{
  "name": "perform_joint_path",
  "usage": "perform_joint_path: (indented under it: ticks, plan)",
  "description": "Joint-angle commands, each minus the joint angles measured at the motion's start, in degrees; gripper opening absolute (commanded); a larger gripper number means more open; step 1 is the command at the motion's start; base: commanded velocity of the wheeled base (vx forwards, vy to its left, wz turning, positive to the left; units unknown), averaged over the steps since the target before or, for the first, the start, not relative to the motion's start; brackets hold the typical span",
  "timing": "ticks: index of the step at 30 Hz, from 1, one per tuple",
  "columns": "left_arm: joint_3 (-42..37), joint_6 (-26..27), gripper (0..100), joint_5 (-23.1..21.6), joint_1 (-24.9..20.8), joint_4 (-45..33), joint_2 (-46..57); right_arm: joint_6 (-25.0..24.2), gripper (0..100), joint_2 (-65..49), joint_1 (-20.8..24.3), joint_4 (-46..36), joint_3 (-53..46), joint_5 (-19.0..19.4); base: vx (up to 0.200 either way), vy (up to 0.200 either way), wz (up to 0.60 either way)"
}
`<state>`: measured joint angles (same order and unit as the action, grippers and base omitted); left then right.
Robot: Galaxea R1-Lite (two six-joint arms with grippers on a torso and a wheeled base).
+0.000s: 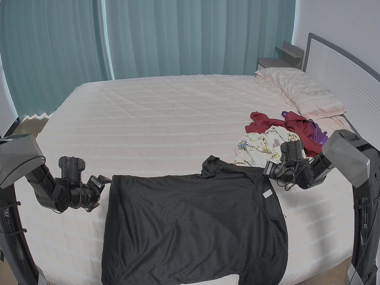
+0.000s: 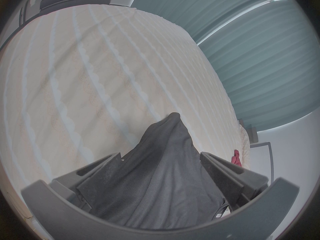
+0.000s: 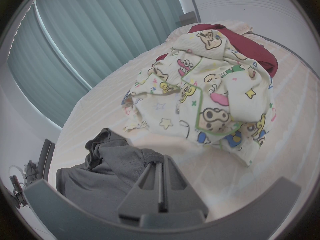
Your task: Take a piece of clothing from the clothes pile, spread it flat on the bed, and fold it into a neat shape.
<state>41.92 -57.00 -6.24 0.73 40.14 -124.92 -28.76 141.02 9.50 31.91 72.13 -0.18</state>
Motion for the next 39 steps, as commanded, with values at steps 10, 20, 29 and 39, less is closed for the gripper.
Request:
perform_joint_path:
  ticks: [10,20,29,39]
  plan:
    - [0.0,0.23,100,0.09,-0.2,0.11,-0.77,-0.6,0,4.88,-2.2,2.63,1.96,-1.31,0.0,0.0,0.0]
    - [-0.61,0.31,100,0.09,-0.64,0.02,-0.68,-0.86,0,7.51,-3.43,6.84,6.27,-6.23,0.0,0.0,0.0]
    - [-1.41,0.67,100,0.09,-1.0,0.11,-0.24,-0.86,0,8.39,-4.14,6.93,6.97,-7.02,0.0,0.0,0.0]
    - [-2.55,1.46,100,0.09,-1.79,0.2,0.38,-1.21,100,8.31,-4.22,6.93,6.27,-7.11,0.0,0.0,0.0]
